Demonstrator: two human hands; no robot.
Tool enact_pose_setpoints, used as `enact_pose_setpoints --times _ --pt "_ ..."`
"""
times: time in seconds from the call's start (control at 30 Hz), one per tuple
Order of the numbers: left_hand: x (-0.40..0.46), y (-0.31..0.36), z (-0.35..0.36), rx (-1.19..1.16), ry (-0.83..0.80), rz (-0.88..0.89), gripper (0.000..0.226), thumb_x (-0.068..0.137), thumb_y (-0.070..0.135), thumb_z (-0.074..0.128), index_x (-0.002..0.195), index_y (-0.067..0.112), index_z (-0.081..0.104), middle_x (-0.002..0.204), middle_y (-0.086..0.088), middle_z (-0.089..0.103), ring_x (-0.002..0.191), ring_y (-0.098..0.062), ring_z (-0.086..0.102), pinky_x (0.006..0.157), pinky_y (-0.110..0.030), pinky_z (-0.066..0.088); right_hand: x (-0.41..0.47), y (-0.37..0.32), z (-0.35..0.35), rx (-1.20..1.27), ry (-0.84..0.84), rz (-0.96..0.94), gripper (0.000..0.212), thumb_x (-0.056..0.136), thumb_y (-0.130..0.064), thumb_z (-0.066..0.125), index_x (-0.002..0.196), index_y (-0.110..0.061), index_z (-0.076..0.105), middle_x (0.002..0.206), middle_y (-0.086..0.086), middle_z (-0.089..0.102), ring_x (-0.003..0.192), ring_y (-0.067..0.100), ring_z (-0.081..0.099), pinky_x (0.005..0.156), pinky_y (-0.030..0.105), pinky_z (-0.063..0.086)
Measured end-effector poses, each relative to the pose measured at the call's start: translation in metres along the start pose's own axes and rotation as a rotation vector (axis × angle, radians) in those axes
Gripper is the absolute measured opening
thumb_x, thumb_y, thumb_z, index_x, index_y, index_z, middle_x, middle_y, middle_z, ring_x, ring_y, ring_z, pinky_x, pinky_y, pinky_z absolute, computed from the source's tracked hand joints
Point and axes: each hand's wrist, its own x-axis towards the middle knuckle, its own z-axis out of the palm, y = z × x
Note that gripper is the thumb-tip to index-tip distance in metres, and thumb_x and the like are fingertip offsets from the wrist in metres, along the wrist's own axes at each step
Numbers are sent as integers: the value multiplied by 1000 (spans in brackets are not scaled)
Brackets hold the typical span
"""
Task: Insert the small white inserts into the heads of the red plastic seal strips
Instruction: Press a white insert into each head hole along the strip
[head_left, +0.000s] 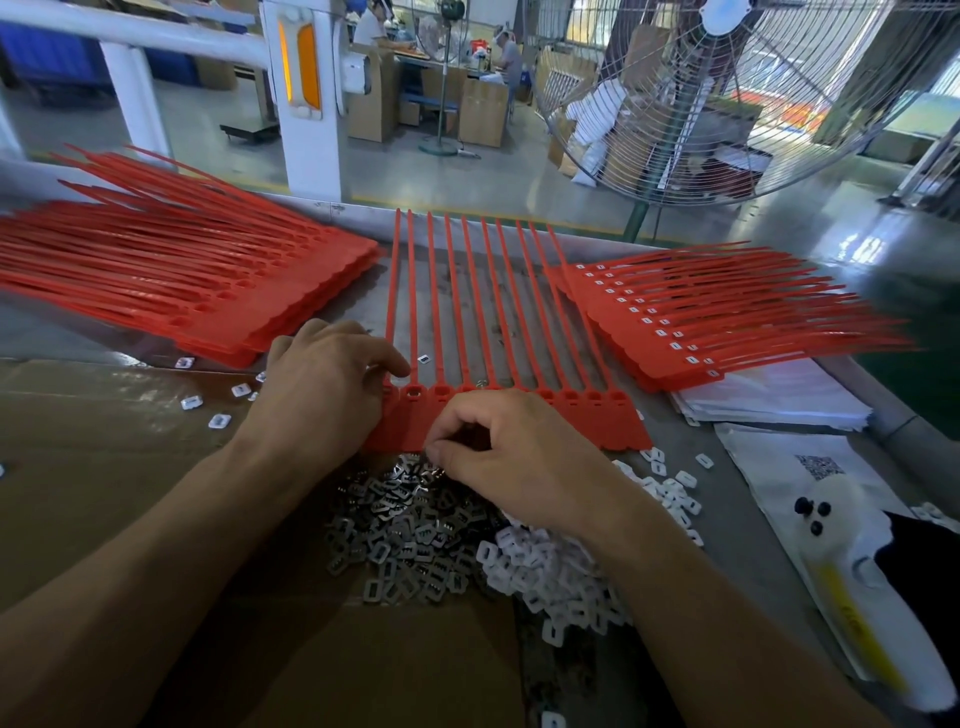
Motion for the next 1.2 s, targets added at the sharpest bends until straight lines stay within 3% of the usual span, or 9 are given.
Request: enact_pose_setpoints --times 0.33,0.37,0.47,0.53,0.77,1.2 --pt "-1 3 -2 -71 40 68 24 91 11 65 98 30 78 98 7 69 102 -23 58 95 -44 42 0 0 -3 216 175 94 9 97 -31 69 90 -29 74 84 -12 74 75 2 68 64 13 51" --pt "-2 4 -2 -108 36 89 23 91 12 66 99 30 78 97 8 70 100 -20 59 93 -41 44 0 0 -4 273 198 115 9 97 -32 68 92 -29 74 85 -11 75 75 2 68 66 14 53" --pt "-4 10 -3 -250 -6 150 20 89 14 71 103 28 77 93 11 69 88 -4 60 79 -10 41 1 1 -8 408 251 166 12 98 -34 66 94 -27 75 86 -11 77 71 -4 65 71 20 50" --pt "-6 14 -2 -326 -19 176 20 85 17 77 103 28 74 89 13 68 85 -3 59 73 -4 37 2 2 -9 507 278 196 13 99 -33 66 95 -24 74 86 -8 78 67 -3 62 70 21 49" --pt "-10 17 1 -379 -7 269 23 79 42 72 99 35 65 90 17 64 89 -3 59 73 -4 37 3 2 -8 553 255 200 16 101 -33 63 93 -24 74 82 -5 77 66 0 62 70 25 51" --pt "-8 16 -1 -439 -29 309 12 86 21 77 96 27 73 90 15 65 86 -10 62 71 -9 39 3 6 -6 490 244 167 15 101 -36 64 95 -26 74 84 -9 77 72 -4 64 75 25 49"
